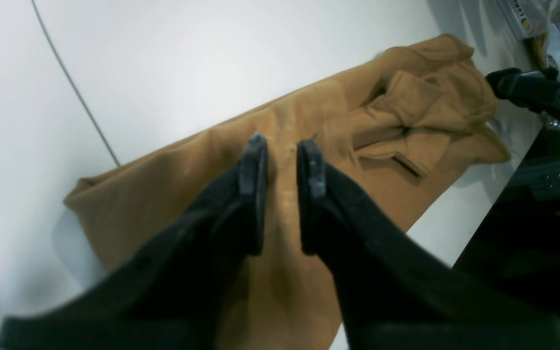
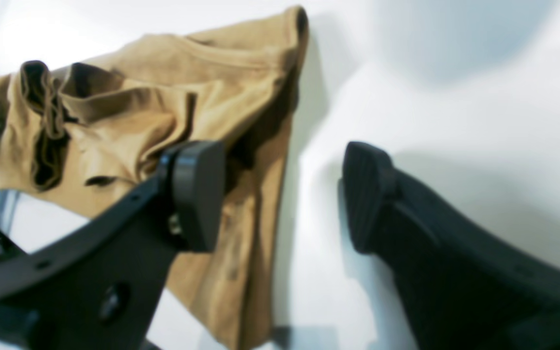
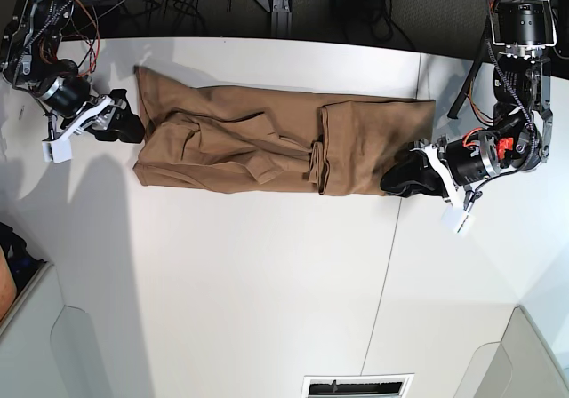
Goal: Layout the t-shirt on the table in an organized manner, then fold the t-shirt properly
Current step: 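Regrasp the strip end with the right gripper while the left gripper holds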
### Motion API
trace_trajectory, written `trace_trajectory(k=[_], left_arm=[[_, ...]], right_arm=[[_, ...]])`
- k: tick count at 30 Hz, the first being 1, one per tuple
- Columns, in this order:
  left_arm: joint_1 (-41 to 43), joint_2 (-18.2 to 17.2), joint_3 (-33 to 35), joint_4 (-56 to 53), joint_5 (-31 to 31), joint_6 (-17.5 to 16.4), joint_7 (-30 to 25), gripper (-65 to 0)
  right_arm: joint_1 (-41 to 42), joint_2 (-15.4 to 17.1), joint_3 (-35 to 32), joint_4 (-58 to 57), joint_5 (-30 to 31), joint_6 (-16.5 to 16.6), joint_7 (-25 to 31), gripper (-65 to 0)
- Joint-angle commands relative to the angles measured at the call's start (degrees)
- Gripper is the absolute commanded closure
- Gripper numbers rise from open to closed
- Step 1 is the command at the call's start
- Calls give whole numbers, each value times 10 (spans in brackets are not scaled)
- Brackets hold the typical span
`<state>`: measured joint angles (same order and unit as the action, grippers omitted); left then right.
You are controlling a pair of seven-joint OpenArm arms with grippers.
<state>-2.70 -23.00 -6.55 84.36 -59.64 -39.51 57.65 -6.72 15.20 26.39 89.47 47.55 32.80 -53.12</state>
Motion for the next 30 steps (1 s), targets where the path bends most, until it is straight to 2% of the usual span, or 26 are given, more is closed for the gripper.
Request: trace_trajectory(k=[1, 3, 6, 7, 18, 30], left_arm=[[-10, -8, -3, 10, -14, -5, -8, -139], [-10, -8, -3, 10, -14, -5, -8, -139], [-10, -8, -3, 10, -14, -5, -8, -139], [-10, -8, -3, 10, -12, -5, -8, -139], [-10, -8, -3, 10, -10, -5, -8, -139], [-10, -8, -3, 10, -9, -5, 3, -139]], right_arm=[[5, 6, 2, 11, 15, 8, 5, -382], [5, 2, 2, 11, 15, 8, 6, -382], [5, -6, 1, 11, 15, 9, 6, -449], [5, -10, 1, 11, 14, 9, 5, -451], [7, -35, -5, 11, 14, 8, 5, -451], [7, -33, 12, 42, 38, 9, -13, -450]])
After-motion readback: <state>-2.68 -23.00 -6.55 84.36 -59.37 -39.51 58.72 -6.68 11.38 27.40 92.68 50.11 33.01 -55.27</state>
